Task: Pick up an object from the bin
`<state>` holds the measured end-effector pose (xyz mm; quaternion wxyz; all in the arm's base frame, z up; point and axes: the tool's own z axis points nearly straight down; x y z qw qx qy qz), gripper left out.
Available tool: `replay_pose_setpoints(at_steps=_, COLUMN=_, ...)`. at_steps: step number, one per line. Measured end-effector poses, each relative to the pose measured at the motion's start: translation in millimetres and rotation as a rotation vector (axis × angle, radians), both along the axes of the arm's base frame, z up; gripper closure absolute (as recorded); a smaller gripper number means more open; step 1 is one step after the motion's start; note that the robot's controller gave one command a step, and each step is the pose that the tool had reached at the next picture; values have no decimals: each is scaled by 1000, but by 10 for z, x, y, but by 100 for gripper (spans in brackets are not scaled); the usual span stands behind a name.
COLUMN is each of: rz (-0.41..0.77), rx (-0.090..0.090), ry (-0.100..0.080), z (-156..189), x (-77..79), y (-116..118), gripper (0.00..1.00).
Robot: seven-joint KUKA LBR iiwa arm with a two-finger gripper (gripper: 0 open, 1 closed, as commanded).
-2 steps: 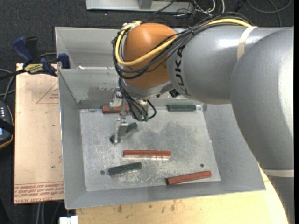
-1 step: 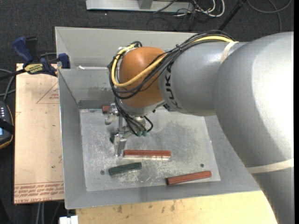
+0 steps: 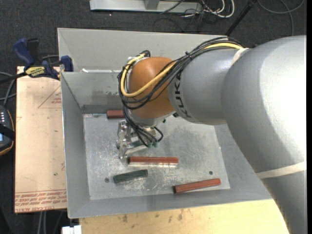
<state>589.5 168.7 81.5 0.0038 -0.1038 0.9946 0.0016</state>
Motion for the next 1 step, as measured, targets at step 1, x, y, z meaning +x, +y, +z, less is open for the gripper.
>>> replay_pose_setpoints(at_steps=1, rz=1, rx=-1, ry=5, z=-6, x=-11, y=-2, gripper=0)
